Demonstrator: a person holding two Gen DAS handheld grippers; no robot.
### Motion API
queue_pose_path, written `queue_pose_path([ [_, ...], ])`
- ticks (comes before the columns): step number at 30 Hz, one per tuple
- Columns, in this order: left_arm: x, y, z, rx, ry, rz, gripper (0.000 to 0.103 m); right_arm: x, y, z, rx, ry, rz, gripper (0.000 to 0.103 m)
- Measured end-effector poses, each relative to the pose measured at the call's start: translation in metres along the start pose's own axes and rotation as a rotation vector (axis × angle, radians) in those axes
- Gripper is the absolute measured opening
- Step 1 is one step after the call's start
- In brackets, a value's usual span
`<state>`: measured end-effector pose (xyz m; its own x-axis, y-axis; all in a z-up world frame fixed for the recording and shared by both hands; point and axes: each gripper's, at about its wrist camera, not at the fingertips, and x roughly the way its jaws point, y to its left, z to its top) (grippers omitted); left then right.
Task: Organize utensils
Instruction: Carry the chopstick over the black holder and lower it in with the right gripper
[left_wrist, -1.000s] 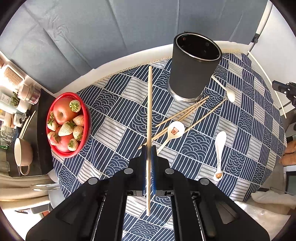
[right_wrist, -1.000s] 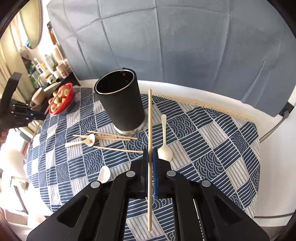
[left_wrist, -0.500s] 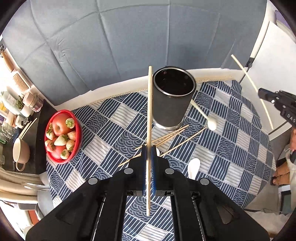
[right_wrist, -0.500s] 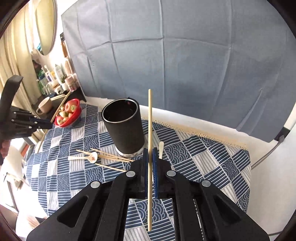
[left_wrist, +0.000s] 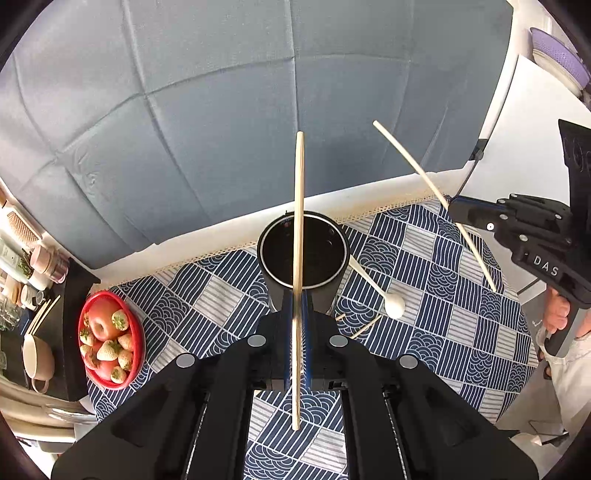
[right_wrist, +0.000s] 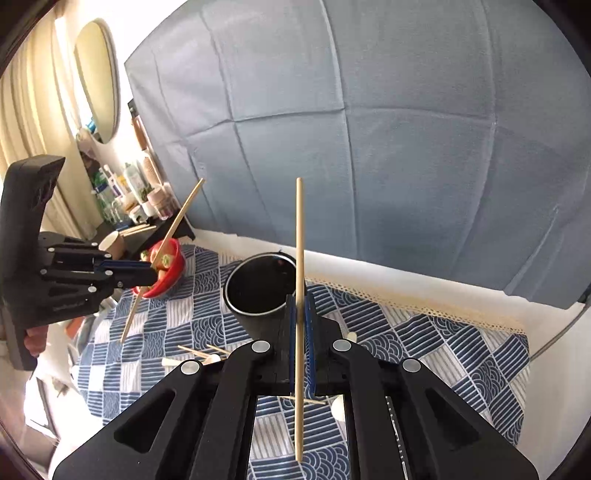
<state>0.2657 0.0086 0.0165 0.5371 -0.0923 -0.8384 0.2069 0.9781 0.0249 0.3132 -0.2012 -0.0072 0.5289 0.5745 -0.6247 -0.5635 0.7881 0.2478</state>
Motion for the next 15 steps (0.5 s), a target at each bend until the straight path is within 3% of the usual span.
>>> queue_pose_path([
  [10,0.037,0.016,0.029,-0.072,-0.025,-0.076,0.005,0.039,-0.002,0.033,-0.012,0.012,0.01,0.004],
  [13,0.049,0.024,0.034,-0.113,-0.029,-0.157,0.005,0.047,-0.004,0.042,0.022,-0.015,0.077,0.004],
  [15,0.055,0.029,0.037,-0.131,-0.038,-0.164,0.005,0.052,-0.009,0.047,0.056,-0.043,0.126,0.004],
])
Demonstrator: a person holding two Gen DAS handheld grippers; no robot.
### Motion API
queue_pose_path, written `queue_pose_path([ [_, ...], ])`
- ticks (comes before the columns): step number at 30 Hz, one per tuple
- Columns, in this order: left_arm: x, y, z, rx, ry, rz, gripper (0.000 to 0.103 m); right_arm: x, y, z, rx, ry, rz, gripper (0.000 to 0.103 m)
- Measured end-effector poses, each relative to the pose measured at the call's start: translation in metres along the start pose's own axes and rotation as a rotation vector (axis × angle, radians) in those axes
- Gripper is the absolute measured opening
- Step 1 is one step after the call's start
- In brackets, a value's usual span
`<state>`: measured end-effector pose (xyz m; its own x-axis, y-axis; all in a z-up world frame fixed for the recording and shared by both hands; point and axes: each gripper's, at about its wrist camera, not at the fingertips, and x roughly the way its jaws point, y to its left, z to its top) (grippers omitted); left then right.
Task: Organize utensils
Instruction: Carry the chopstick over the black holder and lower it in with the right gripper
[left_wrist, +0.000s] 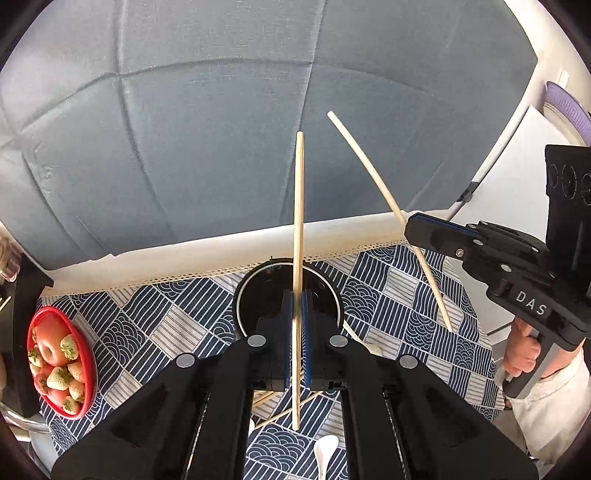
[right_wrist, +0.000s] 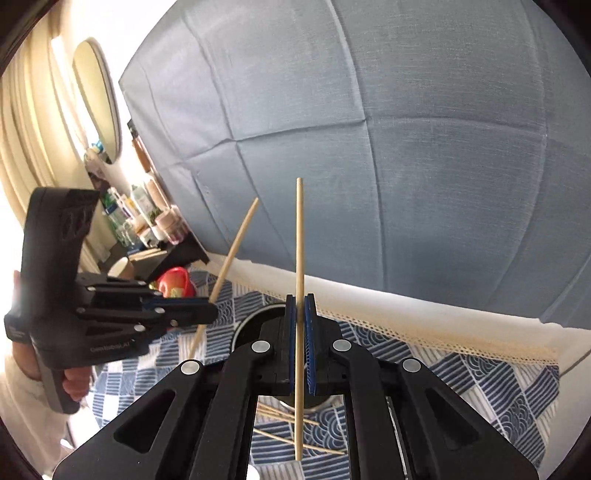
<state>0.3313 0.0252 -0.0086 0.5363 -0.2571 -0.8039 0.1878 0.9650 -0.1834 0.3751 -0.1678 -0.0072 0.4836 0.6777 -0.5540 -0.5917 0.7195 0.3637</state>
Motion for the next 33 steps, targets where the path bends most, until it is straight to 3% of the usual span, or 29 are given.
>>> queue_pose_path([
  [10,0.019,0.017,0.018,-0.075,-0.09,-0.023,0.005,0.022,-0.023,0.014,0.081,-0.095,0.127,0.004],
  [17,0.027,0.037,0.016,-0.142,-0.2,-0.039,0.005,0.05,-0.03,0.016,0.083,-0.144,0.189,0.004],
  [28,0.054,0.051,-0.004,-0.19,-0.23,-0.085,0.005,0.102,-0.041,0.0,0.152,-0.144,0.261,0.004],
  [33,0.064,0.048,-0.014,-0.18,-0.209,-0.089,0.005,0.118,-0.046,-0.018,0.151,-0.112,0.232,0.004],
])
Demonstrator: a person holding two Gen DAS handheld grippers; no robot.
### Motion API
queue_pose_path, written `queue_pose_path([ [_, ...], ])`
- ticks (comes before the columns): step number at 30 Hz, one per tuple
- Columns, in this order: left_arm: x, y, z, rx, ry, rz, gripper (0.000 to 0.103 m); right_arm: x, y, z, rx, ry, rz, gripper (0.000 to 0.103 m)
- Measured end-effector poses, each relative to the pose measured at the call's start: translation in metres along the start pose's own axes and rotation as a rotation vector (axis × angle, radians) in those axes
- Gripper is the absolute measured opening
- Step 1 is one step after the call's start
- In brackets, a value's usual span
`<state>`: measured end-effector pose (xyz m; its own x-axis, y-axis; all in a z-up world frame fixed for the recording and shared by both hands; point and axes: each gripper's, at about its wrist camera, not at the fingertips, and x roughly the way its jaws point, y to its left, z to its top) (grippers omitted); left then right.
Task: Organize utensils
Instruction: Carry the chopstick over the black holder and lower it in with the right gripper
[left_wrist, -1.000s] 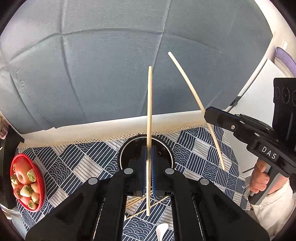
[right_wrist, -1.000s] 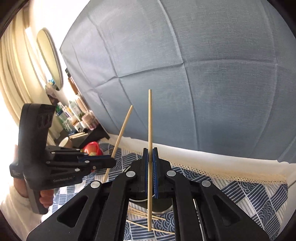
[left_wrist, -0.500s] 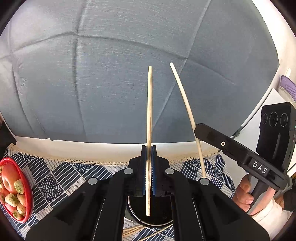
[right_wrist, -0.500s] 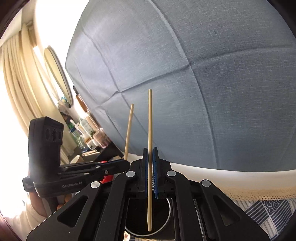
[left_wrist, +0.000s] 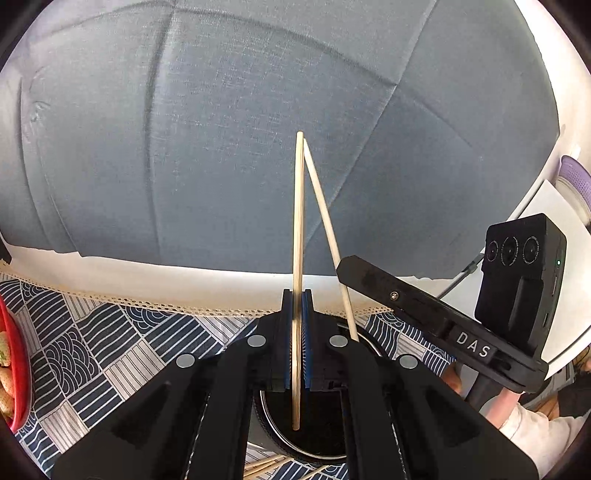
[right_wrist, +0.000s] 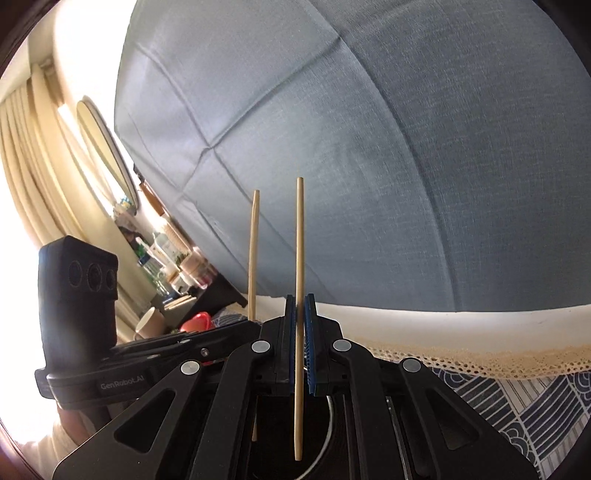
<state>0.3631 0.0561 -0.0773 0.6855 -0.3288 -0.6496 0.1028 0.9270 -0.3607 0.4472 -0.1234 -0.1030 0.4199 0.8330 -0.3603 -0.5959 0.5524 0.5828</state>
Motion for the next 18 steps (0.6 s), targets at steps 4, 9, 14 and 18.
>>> queue_pose_path([
  [4,0.0,-0.002,-0.009,0.019,0.002,0.022,0.005,0.0,-0.003,-0.01,-0.009,0.026,-0.017,0.004],
  [9,-0.006,-0.001,-0.016,0.023,0.021,0.022,0.005,-0.01,0.007,-0.016,-0.09,0.054,-0.041,0.004],
  [14,-0.016,-0.001,-0.02,0.03,0.028,0.04,0.005,-0.021,0.024,-0.023,-0.174,0.086,-0.053,0.004],
  [18,-0.025,-0.006,-0.023,0.058,0.042,0.055,0.005,-0.028,0.033,-0.031,-0.223,0.115,-0.072,0.004],
])
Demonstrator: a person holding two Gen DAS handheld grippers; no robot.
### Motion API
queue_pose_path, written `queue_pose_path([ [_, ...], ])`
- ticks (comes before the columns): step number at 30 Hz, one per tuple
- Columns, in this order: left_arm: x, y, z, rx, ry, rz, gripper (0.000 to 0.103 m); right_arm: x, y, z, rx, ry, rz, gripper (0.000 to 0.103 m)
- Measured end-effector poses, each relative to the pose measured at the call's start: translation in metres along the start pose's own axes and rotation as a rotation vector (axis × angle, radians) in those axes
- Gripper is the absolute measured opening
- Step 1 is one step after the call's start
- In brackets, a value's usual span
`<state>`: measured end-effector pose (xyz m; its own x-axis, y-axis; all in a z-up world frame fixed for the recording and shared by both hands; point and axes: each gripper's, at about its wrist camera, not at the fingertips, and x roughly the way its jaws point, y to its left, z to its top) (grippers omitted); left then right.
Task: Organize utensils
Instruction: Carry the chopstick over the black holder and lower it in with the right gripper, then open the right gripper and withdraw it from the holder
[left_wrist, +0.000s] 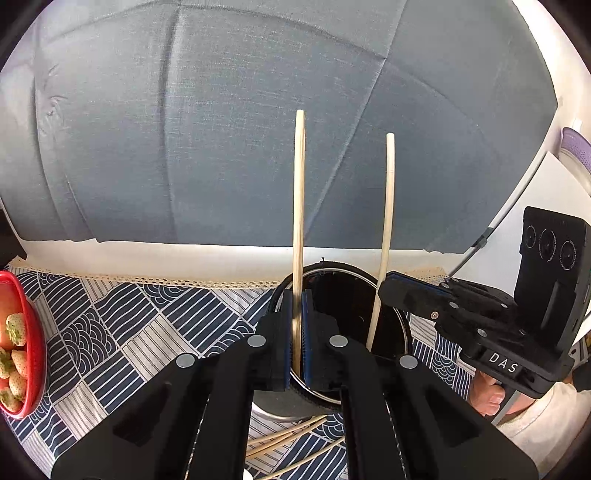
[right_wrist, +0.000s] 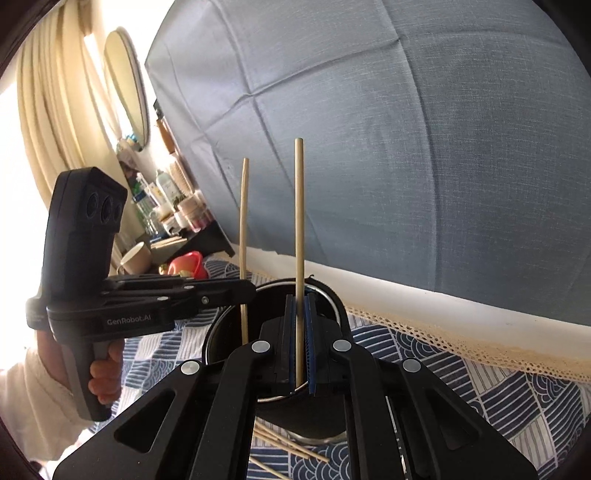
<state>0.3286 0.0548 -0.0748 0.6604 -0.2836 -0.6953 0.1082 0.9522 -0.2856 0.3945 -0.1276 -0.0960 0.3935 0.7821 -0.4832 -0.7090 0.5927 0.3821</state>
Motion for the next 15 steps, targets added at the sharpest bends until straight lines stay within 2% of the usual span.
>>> queue_pose_path([
  [8,-0.013,-0.007,-0.008,0.039,0.029,0.023,0.006,-0.013,0.017,-0.009,-0.046,0.038,-0.053,0.008],
  [10,-0.019,-0.01,-0.008,0.048,0.026,0.039,0.017,-0.021,0.021,-0.009,-0.059,0.023,-0.078,0.009],
  [12,-0.029,-0.013,-0.008,0.06,0.015,0.055,0.033,-0.029,0.022,-0.009,-0.053,0.016,-0.095,0.023],
  [13,-0.031,-0.013,-0.008,0.065,0.01,0.063,0.036,-0.035,0.022,-0.01,-0.051,0.008,-0.102,0.026],
  [15,-0.039,-0.014,-0.01,0.079,-0.001,0.081,0.051,-0.045,0.025,-0.01,-0.055,0.0,-0.11,0.034],
])
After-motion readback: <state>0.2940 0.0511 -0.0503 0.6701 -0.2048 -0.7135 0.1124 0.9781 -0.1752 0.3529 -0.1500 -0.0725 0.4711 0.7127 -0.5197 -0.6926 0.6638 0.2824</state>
